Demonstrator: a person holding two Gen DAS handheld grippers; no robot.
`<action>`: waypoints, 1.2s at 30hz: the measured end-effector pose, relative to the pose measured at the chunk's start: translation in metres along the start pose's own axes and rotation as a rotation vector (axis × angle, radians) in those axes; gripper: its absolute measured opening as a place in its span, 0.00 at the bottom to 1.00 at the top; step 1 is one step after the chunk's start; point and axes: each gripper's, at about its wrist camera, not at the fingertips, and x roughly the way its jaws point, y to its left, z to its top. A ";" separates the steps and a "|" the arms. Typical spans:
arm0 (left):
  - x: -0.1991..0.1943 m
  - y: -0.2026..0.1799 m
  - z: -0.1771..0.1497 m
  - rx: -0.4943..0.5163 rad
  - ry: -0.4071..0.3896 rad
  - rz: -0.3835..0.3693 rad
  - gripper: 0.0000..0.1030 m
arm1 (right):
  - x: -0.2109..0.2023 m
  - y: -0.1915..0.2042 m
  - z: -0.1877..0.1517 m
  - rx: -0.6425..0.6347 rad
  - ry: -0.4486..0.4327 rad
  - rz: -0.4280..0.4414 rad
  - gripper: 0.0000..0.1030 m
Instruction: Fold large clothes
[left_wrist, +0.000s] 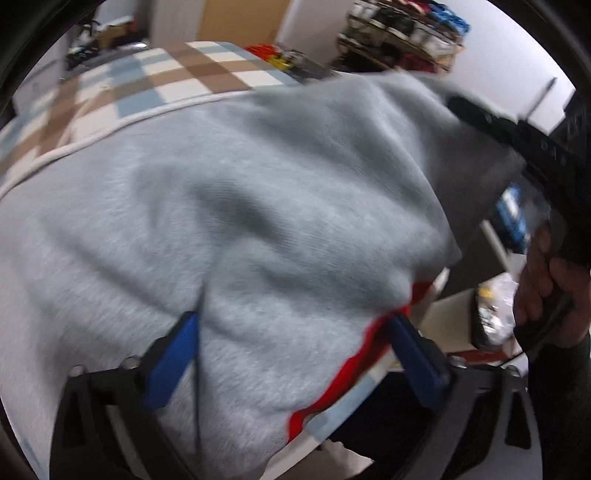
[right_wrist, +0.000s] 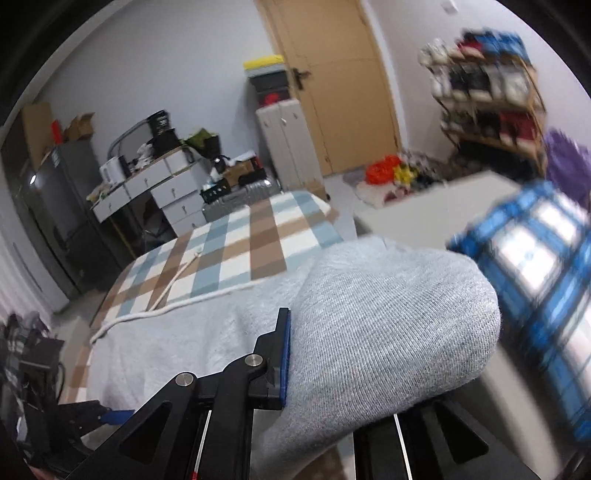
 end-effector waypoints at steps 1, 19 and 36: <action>-0.005 0.005 0.000 0.004 0.011 -0.026 0.97 | 0.001 0.005 0.006 -0.017 -0.001 0.003 0.09; -0.189 0.225 -0.162 -0.624 -0.269 -0.315 0.90 | -0.023 0.300 -0.116 -0.997 -0.082 0.201 0.09; -0.166 0.219 -0.100 -0.636 -0.178 -0.355 0.91 | -0.008 0.294 -0.169 -0.877 -0.011 0.344 0.11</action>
